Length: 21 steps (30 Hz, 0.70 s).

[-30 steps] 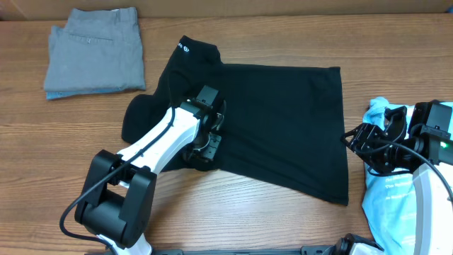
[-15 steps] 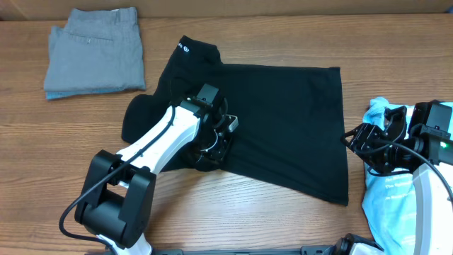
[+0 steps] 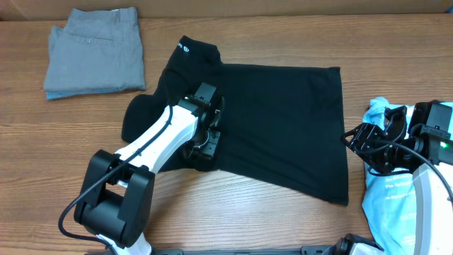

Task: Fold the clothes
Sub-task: 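Grasp the lower left hem with the left gripper and lift it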

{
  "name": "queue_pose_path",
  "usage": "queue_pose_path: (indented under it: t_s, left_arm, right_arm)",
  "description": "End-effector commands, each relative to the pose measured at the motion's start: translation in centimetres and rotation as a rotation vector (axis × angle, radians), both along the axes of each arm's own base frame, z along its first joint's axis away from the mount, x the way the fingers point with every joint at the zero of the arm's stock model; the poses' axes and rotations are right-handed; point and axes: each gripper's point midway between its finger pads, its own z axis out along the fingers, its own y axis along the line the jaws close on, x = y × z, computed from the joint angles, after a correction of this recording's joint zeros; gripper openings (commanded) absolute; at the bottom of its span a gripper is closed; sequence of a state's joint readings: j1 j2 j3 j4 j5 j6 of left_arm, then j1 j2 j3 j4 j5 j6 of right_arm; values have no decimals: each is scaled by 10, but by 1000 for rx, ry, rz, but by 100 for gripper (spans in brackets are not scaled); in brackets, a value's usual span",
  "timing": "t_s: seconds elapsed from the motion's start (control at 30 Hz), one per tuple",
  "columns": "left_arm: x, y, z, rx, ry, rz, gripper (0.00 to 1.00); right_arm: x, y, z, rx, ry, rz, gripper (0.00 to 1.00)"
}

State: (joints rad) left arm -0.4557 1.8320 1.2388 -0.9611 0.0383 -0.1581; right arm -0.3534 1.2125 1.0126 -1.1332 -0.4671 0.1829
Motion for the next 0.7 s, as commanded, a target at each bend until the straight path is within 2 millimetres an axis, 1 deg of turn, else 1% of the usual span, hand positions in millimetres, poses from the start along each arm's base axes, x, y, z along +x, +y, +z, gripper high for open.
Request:
queue_pose_path:
  t_s: [0.0, 0.13, 0.23, 0.37, 0.4, 0.47, 0.53, 0.57, 0.6, 0.67]
  left_arm:
    - [17, 10, 3, 64, -66, 13, 43]
    - [20, 11, 3, 69, -81, 14, 45]
    - [18, 9, 0, 58, -69, 9, 44]
    - [9, 2, -16, 18, -36, 5, 43]
    - [7, -3, -22, -12, -24, 3, 42]
    - [4, -12, -27, -66, -1, -1, 40]
    - [2, -17, -28, -94, 14, -2, 34]
    - [1, -18, -28, -96, 16, -2, 30]
    - [0, -17, -28, -95, 22, -1, 18]
    - [-4, -22, -24, -124, 46, -2, 7]
  right_arm:
    - [6, -2, 12, -12, -42, 4, 63]
    - [5, -1, 11, -11, -39, 4, 63]
    - [5, -2, 12, -11, -40, 4, 63]
    - [5, -1, 11, -11, -38, 4, 63]
    - [5, -1, 11, -11, -39, 4, 63]
    - [5, -1, 11, -11, -39, 5, 63]
    - [5, -1, 11, -10, -37, 4, 63]
    - [4, -1, 11, -10, -37, 5, 63]
    - [4, -1, 11, -10, -37, 4, 63]
    - [4, -1, 11, -10, -37, 4, 63]
